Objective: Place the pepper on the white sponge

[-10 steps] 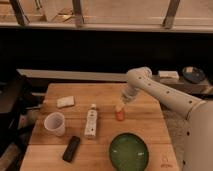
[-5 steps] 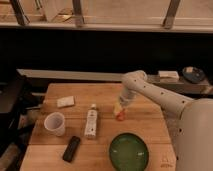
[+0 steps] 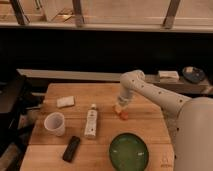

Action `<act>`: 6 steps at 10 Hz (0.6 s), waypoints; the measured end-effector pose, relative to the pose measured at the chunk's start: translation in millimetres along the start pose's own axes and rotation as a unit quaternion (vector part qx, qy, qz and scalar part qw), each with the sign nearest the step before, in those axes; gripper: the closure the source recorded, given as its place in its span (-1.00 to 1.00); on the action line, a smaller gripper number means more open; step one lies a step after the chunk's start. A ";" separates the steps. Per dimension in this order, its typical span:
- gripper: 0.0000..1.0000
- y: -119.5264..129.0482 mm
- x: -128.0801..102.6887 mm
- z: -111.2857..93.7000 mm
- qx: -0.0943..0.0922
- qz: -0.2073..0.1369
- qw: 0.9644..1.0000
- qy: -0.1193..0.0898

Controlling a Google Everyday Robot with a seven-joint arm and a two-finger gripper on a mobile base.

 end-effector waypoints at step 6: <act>1.00 51.3 -88.2 -98.9 -0.021 -0.092 0.987 -0.130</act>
